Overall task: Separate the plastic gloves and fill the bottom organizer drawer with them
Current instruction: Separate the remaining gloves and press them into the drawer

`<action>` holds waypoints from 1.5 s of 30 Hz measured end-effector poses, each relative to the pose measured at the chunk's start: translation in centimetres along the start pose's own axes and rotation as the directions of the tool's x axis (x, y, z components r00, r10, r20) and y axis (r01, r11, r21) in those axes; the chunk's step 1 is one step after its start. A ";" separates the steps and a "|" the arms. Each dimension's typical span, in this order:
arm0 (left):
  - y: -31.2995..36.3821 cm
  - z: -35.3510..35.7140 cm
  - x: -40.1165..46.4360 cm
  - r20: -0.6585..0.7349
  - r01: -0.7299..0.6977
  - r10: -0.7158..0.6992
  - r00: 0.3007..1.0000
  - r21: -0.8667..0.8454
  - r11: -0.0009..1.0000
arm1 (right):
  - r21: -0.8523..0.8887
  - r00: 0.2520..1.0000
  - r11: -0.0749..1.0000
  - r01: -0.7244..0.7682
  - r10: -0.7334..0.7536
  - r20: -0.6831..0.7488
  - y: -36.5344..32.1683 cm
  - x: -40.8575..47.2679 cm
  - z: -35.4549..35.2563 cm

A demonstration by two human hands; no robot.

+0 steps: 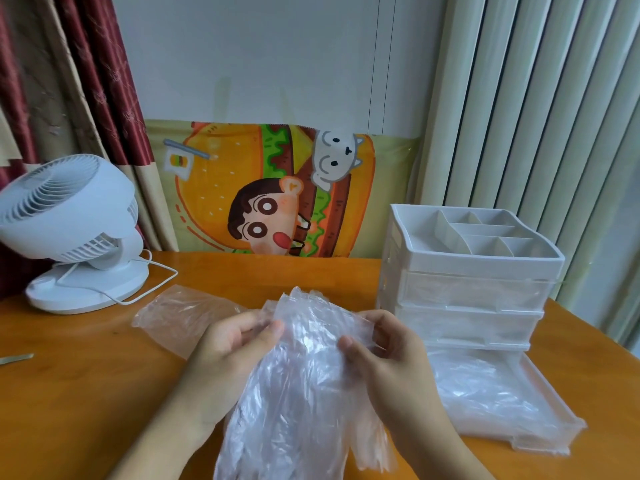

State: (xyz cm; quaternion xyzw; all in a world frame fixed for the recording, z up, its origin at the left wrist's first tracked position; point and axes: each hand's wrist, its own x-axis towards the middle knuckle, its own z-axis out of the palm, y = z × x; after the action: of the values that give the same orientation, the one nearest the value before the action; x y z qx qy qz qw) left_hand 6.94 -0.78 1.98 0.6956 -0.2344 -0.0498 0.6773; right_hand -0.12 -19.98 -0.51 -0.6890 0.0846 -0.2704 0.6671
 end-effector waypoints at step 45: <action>0.6 1.3 0.7 0.092 0.139 -0.123 0.988 -0.194 0.971 | 0.032 0.987 0.994 0.103 -0.098 -0.131 0.0 -0.1 0.4</action>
State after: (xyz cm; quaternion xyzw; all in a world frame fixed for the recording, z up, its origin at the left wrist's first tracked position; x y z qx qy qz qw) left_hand 6.92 -2.25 2.65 0.6353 -0.2085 -0.1452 0.7292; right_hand -0.04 -19.60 -0.56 -0.6606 0.0875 -0.3493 0.6588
